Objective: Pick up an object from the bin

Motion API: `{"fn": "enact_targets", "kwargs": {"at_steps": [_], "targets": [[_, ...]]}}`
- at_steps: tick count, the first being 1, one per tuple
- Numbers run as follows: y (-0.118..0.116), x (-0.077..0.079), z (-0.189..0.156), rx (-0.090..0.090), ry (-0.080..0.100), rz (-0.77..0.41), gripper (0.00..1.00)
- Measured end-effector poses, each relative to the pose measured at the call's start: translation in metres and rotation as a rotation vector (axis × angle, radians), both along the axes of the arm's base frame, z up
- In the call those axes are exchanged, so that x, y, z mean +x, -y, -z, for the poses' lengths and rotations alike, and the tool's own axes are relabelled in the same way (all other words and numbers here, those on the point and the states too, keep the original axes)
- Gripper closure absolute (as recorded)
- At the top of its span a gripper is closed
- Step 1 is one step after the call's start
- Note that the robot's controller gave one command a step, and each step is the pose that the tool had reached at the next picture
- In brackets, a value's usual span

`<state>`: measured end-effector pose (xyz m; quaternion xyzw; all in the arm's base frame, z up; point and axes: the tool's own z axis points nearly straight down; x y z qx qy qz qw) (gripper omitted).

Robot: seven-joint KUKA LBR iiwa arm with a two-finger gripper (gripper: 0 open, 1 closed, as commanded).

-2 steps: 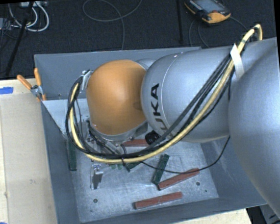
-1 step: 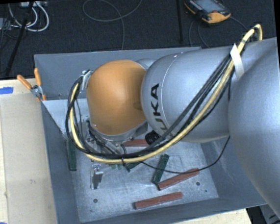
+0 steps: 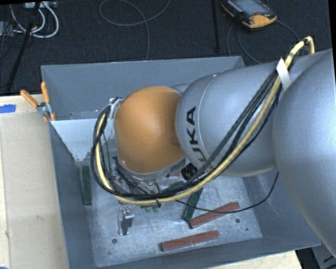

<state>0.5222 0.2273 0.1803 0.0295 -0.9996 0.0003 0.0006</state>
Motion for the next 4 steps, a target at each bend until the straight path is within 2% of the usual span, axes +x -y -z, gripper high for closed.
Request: {"fn": "enact_targets", "kwargs": {"at_steps": [1,2,3,4], "targets": [[-0.006,0.052,0.012,0.001,0.003,-0.109,0.00],[0.015,0.072,-0.012,0.001,0.002,-0.045,0.00],[0.068,0.083,0.028,0.003,0.009,-0.116,0.00],[0.099,0.085,0.060,-0.003,-0.007,-0.158,0.00]]}}
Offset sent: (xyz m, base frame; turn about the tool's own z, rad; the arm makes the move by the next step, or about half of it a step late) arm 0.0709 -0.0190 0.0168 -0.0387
